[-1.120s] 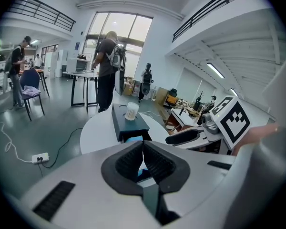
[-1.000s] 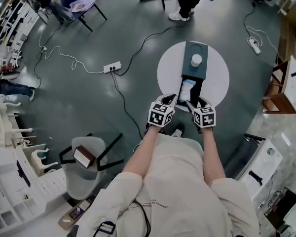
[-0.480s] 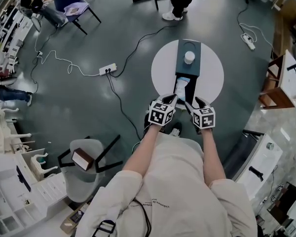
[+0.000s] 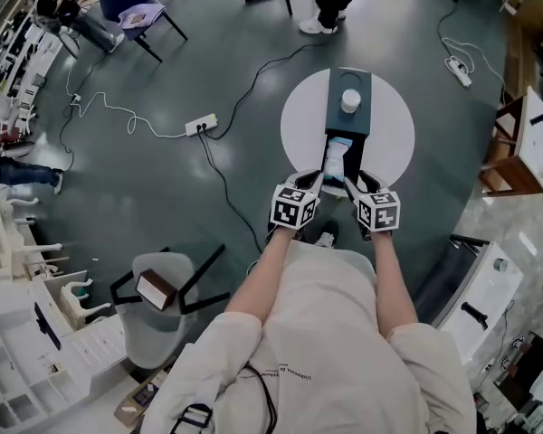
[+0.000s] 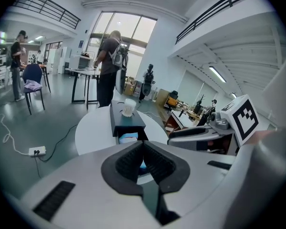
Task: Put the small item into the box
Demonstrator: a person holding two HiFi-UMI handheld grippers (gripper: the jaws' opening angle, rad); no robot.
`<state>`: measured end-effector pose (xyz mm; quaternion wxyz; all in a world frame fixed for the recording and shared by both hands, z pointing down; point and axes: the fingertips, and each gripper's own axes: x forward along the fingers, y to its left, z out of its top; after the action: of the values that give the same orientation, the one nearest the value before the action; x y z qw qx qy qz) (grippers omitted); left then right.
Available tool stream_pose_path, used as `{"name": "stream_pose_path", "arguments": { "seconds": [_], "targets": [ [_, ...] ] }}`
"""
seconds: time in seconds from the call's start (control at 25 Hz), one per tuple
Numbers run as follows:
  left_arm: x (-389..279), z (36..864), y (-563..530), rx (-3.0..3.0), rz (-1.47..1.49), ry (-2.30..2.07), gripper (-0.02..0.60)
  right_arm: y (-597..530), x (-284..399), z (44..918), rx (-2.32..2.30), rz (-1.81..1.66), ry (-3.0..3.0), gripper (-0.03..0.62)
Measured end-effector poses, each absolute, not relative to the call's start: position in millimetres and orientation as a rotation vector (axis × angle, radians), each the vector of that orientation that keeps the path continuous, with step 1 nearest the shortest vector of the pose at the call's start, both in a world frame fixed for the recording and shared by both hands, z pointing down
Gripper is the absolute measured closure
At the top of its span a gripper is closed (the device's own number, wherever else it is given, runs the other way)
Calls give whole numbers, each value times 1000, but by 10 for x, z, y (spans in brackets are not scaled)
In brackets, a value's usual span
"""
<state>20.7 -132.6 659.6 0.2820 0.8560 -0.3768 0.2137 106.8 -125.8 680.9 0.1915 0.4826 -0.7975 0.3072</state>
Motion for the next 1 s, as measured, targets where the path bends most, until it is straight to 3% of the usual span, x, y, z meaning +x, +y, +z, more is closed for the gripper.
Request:
{"name": "stream_pose_path", "arguments": {
  "seconds": [0.4,0.6,1.0],
  "targets": [
    [196,6560,-1371,2283,546,-1033,560,-1342,1062,6705,1401,934,-2270,423],
    [180,6548,-1389,2288,548,-1032,560,-1356,1059,6697,1411,958,-2268,508],
    [171,6564,-1389,2282,539,-1028,560,-1350,1120,6723,1435,979,-2243,557]
  ]
}}
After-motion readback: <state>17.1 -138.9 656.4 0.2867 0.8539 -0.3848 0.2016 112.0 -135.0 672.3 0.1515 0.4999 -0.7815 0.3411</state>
